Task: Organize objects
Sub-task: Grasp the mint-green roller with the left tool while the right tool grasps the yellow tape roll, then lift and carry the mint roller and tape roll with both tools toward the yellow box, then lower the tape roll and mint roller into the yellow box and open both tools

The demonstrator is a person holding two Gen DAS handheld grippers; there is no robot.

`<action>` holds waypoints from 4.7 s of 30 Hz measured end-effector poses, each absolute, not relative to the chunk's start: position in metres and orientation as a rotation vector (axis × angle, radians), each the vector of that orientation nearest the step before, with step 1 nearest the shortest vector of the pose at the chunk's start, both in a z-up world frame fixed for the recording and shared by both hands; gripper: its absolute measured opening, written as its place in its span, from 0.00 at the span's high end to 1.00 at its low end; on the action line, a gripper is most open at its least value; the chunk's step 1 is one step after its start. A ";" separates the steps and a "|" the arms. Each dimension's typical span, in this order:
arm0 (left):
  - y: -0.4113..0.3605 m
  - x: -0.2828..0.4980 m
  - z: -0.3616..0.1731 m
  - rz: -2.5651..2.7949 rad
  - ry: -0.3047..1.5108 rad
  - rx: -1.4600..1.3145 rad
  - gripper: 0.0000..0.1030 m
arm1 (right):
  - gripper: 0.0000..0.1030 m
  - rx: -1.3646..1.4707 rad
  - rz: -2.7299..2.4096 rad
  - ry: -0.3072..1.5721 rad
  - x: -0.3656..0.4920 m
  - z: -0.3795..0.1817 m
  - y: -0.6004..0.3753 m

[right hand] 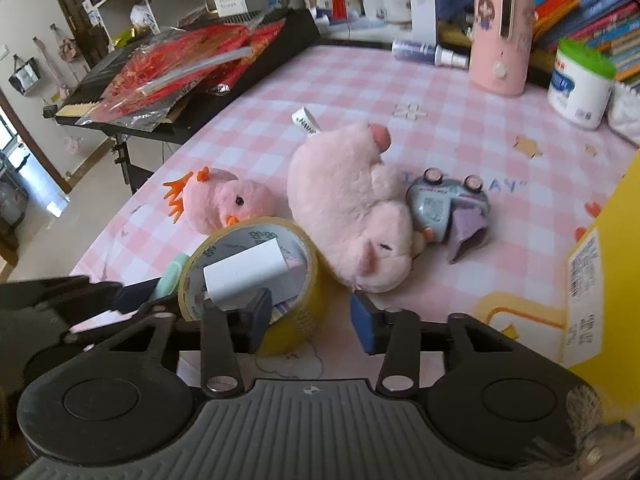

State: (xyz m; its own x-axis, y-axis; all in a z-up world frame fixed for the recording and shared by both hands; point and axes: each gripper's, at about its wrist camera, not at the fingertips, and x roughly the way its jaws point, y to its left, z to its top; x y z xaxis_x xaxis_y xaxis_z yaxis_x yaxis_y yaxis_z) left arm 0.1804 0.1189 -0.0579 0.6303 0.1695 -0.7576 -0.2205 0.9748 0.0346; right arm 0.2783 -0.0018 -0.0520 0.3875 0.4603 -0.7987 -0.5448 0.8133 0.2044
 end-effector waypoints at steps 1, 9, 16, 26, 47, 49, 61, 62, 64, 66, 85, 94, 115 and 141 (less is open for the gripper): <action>0.119 0.177 -0.055 0.219 0.849 -0.071 0.83 | 0.67 -0.099 0.638 0.996 0.280 -0.053 0.001; 0.126 0.160 -0.037 0.224 0.796 -0.131 0.83 | 0.90 -0.092 0.616 1.026 0.283 -0.062 0.009; 0.126 0.148 -0.026 0.220 0.758 -0.140 0.83 | 0.91 0.036 0.629 0.901 0.273 -0.033 -0.008; 0.121 0.125 -0.014 0.191 0.709 -0.139 0.83 | 0.91 0.034 0.585 0.857 0.250 -0.018 -0.021; 0.106 0.048 -0.013 0.070 0.705 -0.137 0.83 | 0.91 0.052 0.442 0.866 0.154 -0.020 -0.064; 0.104 0.039 -0.012 0.061 0.703 -0.131 0.83 | 0.91 0.055 0.433 0.865 0.142 -0.020 -0.068; 0.092 0.001 -0.009 0.005 0.701 -0.091 0.83 | 0.91 0.098 0.374 0.854 0.089 -0.021 -0.090; 0.090 -0.002 -0.009 -0.001 0.701 -0.087 0.83 | 0.91 0.103 0.370 0.853 0.085 -0.021 -0.092; 0.087 -0.007 -0.009 -0.014 0.702 -0.077 0.83 | 0.91 0.113 0.360 0.850 0.078 -0.022 -0.096; 0.083 -0.012 -0.010 -0.029 0.703 -0.067 0.83 | 0.91 0.125 0.346 0.849 0.071 -0.023 -0.101; 0.031 -0.017 -0.014 -0.226 0.709 0.008 0.83 | 0.91 0.210 0.165 0.859 0.022 -0.032 -0.162; -0.001 -0.012 -0.012 -0.338 0.696 0.052 0.83 | 0.91 0.260 0.051 0.846 0.008 -0.029 -0.198; -0.054 0.010 -0.002 -0.426 0.654 0.100 0.83 | 0.91 0.309 -0.049 0.829 0.010 -0.025 -0.256; -0.106 0.091 0.045 -0.365 0.490 0.090 0.83 | 0.91 0.197 0.011 0.540 0.111 0.056 -0.312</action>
State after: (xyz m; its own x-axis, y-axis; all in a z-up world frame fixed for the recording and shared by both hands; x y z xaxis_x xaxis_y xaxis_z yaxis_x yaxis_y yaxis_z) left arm 0.0912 -0.1062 0.0446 0.8193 -0.3209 -0.4752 0.3634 0.9316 -0.0026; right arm 0.1107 -0.3124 0.0555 0.8582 0.0621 -0.5096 0.0416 0.9810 0.1896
